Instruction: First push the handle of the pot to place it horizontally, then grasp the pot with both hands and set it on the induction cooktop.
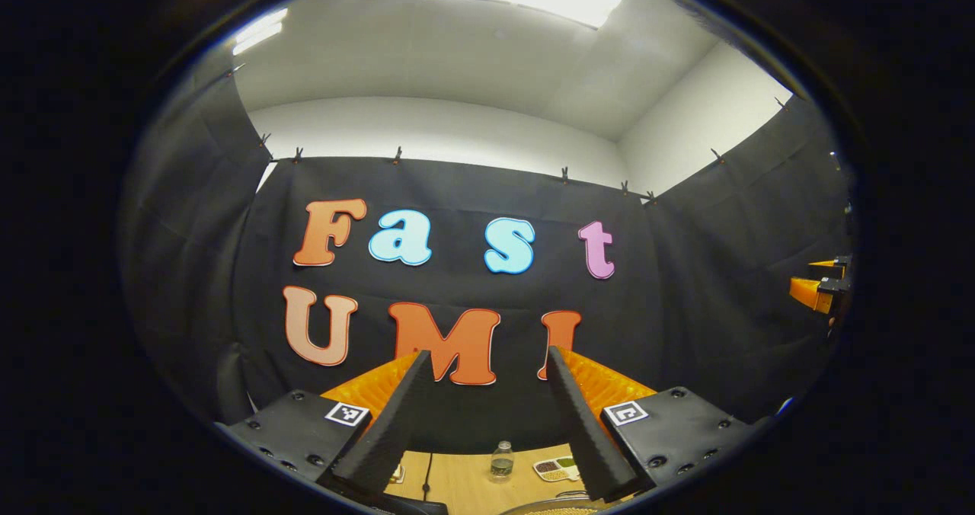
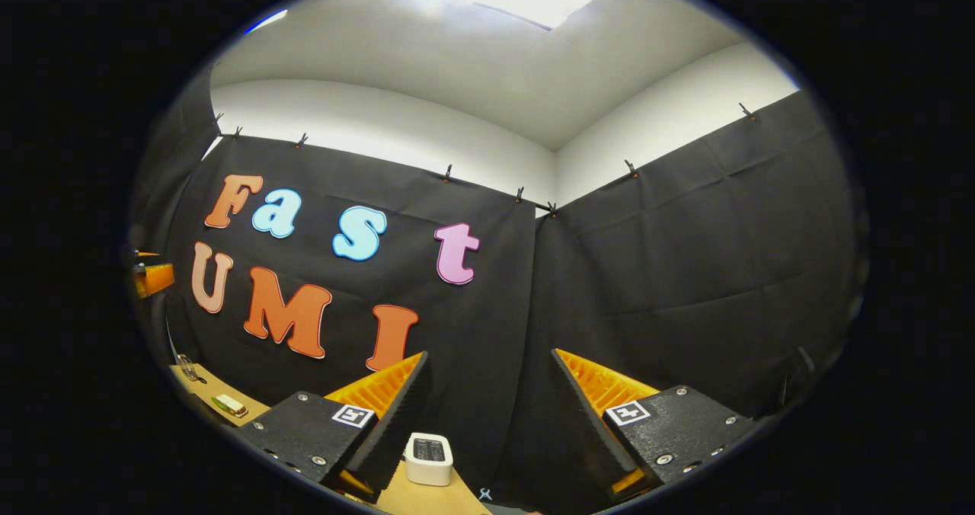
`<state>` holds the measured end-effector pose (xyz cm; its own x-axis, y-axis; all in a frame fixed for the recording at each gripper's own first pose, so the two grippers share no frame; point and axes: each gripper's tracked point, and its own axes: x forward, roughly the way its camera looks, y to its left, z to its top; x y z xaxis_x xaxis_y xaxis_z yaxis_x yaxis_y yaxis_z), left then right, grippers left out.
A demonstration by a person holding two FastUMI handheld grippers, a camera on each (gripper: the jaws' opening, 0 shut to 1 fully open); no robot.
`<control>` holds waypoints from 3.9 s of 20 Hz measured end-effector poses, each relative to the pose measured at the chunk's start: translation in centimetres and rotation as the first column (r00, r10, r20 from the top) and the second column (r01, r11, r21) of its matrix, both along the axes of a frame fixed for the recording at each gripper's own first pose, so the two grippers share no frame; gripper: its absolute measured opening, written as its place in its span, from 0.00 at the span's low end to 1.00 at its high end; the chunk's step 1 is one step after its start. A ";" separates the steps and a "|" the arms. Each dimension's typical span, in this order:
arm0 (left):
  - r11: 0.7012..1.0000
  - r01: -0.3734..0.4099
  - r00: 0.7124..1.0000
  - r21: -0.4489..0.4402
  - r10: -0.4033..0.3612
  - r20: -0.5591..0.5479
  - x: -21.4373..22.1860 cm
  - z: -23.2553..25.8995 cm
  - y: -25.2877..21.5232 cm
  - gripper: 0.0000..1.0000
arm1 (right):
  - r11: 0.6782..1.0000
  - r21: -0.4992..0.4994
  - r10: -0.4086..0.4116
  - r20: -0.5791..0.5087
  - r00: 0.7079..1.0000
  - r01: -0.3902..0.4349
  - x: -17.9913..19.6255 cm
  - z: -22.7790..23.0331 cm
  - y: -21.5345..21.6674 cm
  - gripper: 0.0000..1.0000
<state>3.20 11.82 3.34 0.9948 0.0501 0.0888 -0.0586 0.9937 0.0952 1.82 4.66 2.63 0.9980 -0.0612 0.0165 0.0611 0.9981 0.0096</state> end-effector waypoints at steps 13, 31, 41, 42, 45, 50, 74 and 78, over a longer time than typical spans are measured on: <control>0.989 -0.141 0.985 0.034 0.143 -0.099 -1.9 -1.5 5.9 0.31 | 0.995 0.029 0.099 -0.026 0.995 -0.098 2.3 -2.2 2.2 0.95; 0.925 -0.348 0.665 -0.152 0.129 -0.736 -12.2 -26.1 3.2 0.08 | 0.960 0.070 0.277 -0.101 0.956 -0.271 2.4 -7.3 4.6 0.95; 0.885 -0.421 0.207 -0.198 -0.119 -0.971 -20.9 -41.9 -3.9 0.08 | 0.974 0.025 0.225 -0.156 0.962 -0.224 0.4 -8.6 2.3 0.98; 0.882 -0.425 0.171 -0.201 -0.140 -0.975 -21.5 -42.7 -4.5 0.08 | 0.976 0.022 0.219 -0.161 0.962 -0.218 0.2 -8.7 1.9 0.95; 0.877 -0.445 0.073 -0.184 -0.169 -0.983 -23.5 -44.7 -5.7 0.08 | 0.979 0.020 0.203 -0.176 0.963 -0.202 0.0 -9.0 1.2 0.95; 0.830 -0.505 -0.020 -0.237 -0.286 -0.958 -25.4 -47.1 -9.4 0.08 | 0.985 0.015 0.173 -0.200 0.964 -0.173 -0.4 -9.8 0.1 0.95; 0.904 -0.423 -0.142 0.061 0.000 -0.990 -21.7 -51.8 -3.7 0.08 | 0.994 0.006 0.104 -0.264 0.959 -0.106 -0.3 -11.7 -0.3 0.97; 0.881 -0.470 -0.090 0.041 -0.001 -0.996 -20.1 -51.4 -1.2 0.08 | 0.991 0.008 0.130 -0.279 0.951 -0.133 0.0 -12.0 1.1 0.95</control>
